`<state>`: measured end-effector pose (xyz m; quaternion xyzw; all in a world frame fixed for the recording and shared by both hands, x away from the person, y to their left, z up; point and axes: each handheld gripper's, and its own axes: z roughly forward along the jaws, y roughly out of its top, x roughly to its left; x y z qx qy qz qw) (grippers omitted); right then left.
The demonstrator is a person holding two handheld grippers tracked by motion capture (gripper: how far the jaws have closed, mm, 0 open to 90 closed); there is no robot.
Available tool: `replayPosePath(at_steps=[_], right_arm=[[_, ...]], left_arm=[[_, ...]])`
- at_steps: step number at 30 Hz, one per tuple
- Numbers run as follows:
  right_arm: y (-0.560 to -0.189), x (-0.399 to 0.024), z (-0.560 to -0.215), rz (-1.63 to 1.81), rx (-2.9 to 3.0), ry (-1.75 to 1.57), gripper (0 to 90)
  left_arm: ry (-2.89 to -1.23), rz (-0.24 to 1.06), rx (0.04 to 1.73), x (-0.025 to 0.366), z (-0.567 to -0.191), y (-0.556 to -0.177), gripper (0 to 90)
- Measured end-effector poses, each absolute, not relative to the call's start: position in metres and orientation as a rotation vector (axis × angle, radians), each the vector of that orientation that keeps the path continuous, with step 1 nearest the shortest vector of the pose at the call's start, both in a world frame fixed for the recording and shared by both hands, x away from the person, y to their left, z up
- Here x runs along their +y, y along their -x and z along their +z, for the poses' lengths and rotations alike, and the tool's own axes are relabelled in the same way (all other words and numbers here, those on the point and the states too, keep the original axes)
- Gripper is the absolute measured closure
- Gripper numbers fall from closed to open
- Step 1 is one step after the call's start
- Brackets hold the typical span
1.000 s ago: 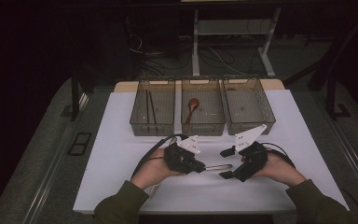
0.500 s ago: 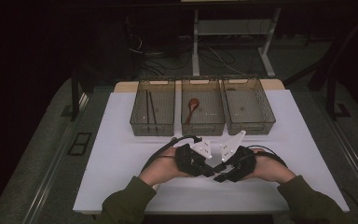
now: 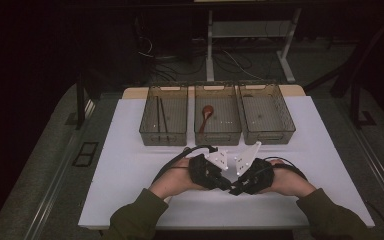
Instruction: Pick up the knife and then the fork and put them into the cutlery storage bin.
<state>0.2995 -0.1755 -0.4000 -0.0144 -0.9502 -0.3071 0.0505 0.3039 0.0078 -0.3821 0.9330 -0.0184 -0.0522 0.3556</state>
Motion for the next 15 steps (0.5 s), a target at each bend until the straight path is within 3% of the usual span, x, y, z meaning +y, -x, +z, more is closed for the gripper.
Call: replayPosePath(at_steps=[4, 6, 15], right_arm=[[-0.299, -0.177, -0.399, -0.936, -2.895, 0.061, 80.6], [-0.301, -0.178, -0.398, -0.947, -2.907, 0.07, 86.2], [-0.311, -0.194, -0.396, -0.945, -2.952, 0.179, 86.1]], left_arm=[[-2.409, -0.124, -0.032, 0.009, -0.381, -0.305, 81.3], [-2.399, -0.099, -0.009, 0.013, -0.379, -0.306, 73.1], [-2.268, -0.019, 0.192, 0.049, -0.365, -0.312, 50.0]])
